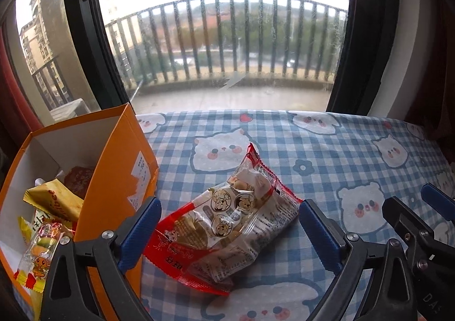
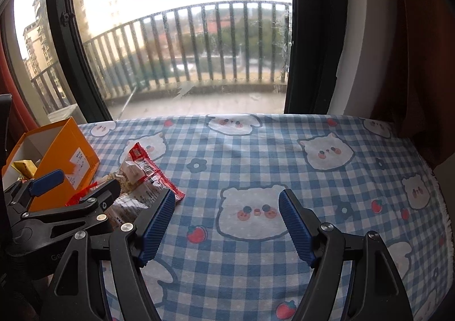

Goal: Organize snacks
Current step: 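Move the open left tool onto the red-white peanut-snack packet, then close the left tool on the red-white packet and lift it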

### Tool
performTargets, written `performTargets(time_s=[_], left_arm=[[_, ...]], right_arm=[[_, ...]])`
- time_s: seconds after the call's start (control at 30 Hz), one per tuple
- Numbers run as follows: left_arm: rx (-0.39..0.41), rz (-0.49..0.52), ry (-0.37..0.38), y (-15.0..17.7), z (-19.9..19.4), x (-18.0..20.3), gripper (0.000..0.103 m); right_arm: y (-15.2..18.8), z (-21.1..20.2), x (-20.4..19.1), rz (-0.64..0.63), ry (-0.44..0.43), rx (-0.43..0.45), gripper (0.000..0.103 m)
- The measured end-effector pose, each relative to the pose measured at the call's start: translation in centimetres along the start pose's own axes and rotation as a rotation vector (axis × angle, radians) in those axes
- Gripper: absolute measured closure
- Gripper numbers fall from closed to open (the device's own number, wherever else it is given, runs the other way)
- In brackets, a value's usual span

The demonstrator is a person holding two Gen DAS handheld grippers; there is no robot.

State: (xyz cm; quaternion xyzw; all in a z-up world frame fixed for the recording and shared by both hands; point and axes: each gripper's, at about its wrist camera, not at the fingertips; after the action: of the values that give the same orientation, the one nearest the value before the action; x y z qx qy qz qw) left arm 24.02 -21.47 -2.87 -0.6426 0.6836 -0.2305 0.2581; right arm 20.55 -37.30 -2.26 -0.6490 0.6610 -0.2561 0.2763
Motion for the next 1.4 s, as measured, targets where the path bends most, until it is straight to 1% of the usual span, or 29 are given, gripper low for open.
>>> performTargets(time_s=[0.33, 0.43, 0.53, 0.73, 0.8, 0.9, 0.93, 0.97, 1.07, 1.17, 1.2, 1.23, 1.27, 1.4], left_arm=[[-0.073, 0.030, -0.021, 0.6, 4.2, 0.3, 0.005], [-0.086, 0.032, -0.017, 1.0, 5.1, 0.4, 0.005], [-0.113, 0.055, -0.018, 1.3, 6.2, 0.7, 0.002], [-0.101, 0.077, -0.027, 1.7, 6.7, 1.4, 0.000], [-0.104, 0.056, -0.015, 1.7, 6.7, 1.1, 0.000], [-0.133, 0.018, 0.013, 1.4, 7.3, 0.5, 0.000], [-0.141, 0.015, 0.019, 1.4, 7.4, 0.4, 0.002], [-0.146, 0.016, 0.017, 1.4, 7.3, 0.4, 0.010], [-0.139, 0.035, 0.020, 1.6, 6.9, 0.8, 0.028], [-0.129, 0.052, 0.021, 1.7, 6.3, 1.3, 0.041], [-0.130, 0.052, 0.020, 1.6, 6.2, 1.4, 0.043], [-0.128, 0.050, 0.019, 1.5, 6.0, 1.4, 0.048], [-0.125, 0.049, 0.020, 1.5, 5.8, 1.4, 0.051], [-0.136, 0.043, 0.033, 1.4, 5.6, 1.4, 0.055]], right_arm=[[0.1, 2.5, 0.2, 0.001, 0.010, -0.029, 0.025], [0.1, 3.0, -0.1, -0.003, 0.013, -0.037, 0.025], [0.1, 3.3, -0.3, -0.010, 0.018, -0.041, 0.025], [0.1, 4.2, -0.6, -0.014, 0.025, -0.059, 0.025], [0.1, 4.6, -0.7, -0.015, 0.022, -0.066, 0.025], [0.2, 5.0, -0.9, -0.019, 0.022, -0.075, 0.025], [0.3, 5.1, -1.0, -0.017, 0.021, -0.076, 0.025], [0.3, 5.2, -0.9, -0.015, 0.020, -0.078, 0.025], [0.4, 5.5, -1.0, -0.014, 0.020, -0.086, 0.025], [0.4, 5.5, -1.0, -0.015, 0.027, -0.081, 0.025], [0.4, 5.4, -1.0, -0.016, 0.027, -0.078, 0.025], [0.4, 5.4, -0.9, -0.015, 0.026, -0.077, 0.025], [0.4, 5.4, -0.9, -0.014, 0.027, -0.076, 0.025], [0.4, 5.0, -0.8, -0.009, 0.027, -0.071, 0.025]])
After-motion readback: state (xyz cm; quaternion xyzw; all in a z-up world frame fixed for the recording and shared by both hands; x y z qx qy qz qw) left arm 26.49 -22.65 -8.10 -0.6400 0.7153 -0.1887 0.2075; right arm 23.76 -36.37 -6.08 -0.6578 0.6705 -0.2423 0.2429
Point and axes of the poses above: each gripper's, at about its wrist camera, not at the fingertips, and z roughly the way its jaws point, x to its right, y to its underside, and after that the axes turned 1 degree about -y, right-handed
